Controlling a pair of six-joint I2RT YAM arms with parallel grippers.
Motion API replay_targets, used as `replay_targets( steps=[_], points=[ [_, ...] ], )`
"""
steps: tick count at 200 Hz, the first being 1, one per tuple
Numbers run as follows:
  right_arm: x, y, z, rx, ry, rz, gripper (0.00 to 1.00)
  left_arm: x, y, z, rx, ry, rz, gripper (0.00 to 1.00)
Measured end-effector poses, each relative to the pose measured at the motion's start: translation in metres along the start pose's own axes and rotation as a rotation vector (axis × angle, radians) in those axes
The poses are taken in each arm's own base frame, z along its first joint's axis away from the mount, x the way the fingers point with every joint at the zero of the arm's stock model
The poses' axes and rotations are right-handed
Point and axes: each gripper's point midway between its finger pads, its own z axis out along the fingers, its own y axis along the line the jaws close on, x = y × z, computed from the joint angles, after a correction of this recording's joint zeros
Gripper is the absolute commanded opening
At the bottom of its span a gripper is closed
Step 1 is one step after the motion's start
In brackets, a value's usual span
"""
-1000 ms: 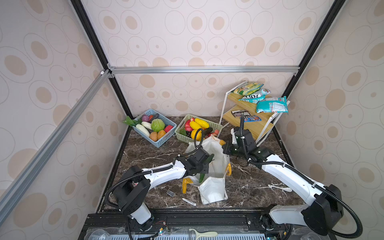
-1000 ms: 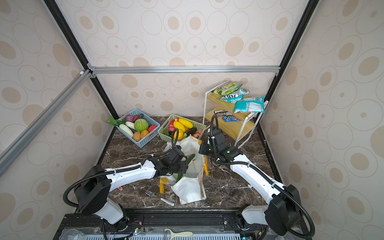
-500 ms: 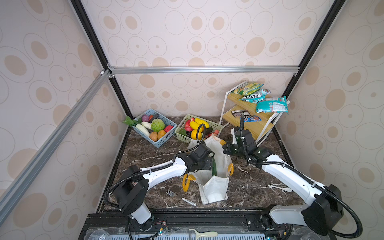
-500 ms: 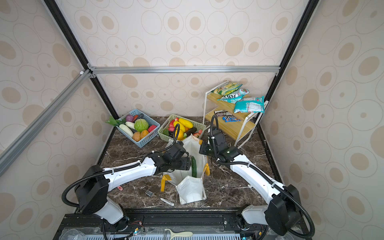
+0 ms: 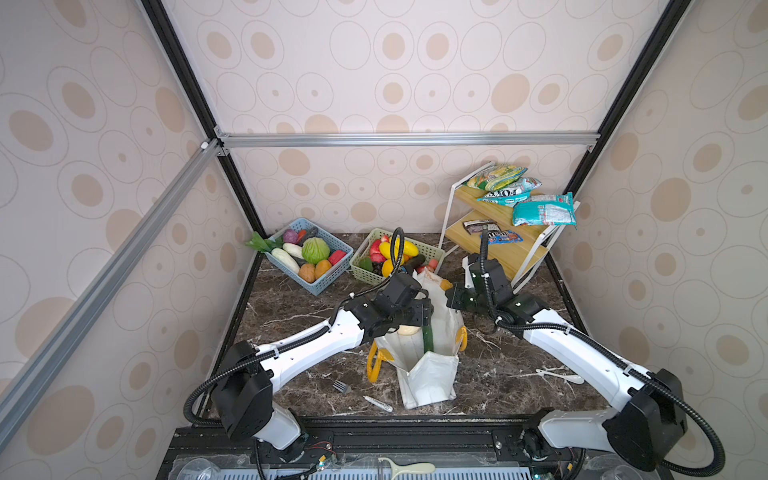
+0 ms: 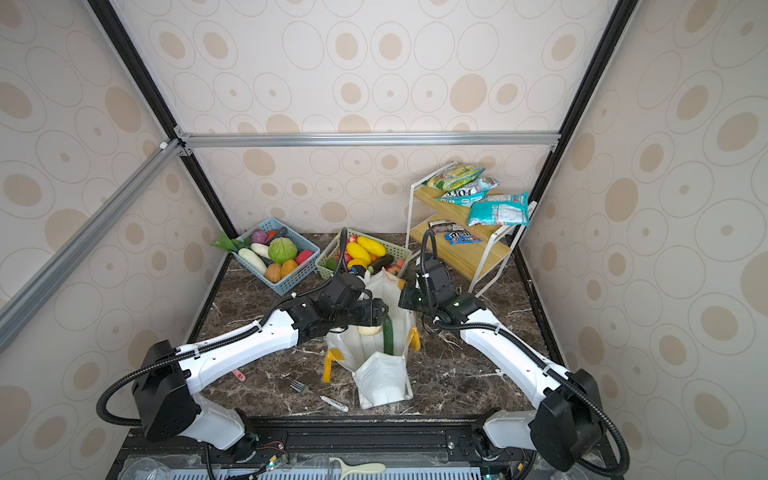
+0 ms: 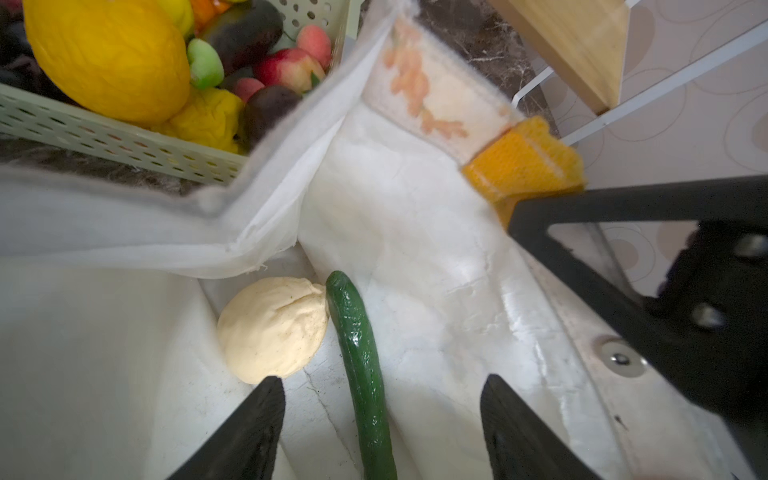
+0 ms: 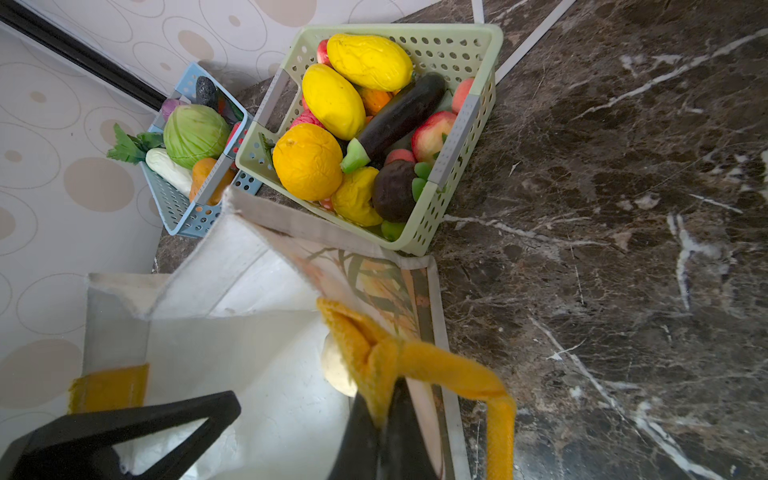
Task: Place the food into the grocery bag and tie it
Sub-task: 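Withdraw the left gripper upward and back toward the baskets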
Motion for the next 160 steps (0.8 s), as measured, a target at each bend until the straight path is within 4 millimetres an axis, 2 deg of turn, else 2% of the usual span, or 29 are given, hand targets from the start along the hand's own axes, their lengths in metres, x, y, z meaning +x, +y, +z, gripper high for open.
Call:
replay_targets(
  steps=[70,102,134,160],
  points=[
    [0.001,-0.001,0.001,0.003,0.001,0.0,0.0,-0.032,-0.011,-0.018,-0.013,-0.071,0.058,0.75],
    [0.001,-0.002,0.001,0.008,-0.002,0.0,0.0,-0.044,-0.008,-0.024,-0.032,-0.095,0.081,0.75],
    [0.001,-0.003,0.001,0.012,-0.003,-0.003,0.0,-0.054,0.004,-0.031,-0.069,-0.111,0.095,0.76],
    [0.002,-0.004,0.0,0.015,-0.004,-0.004,0.0,-0.068,0.024,-0.043,-0.114,-0.142,0.082,0.76]
  ],
)
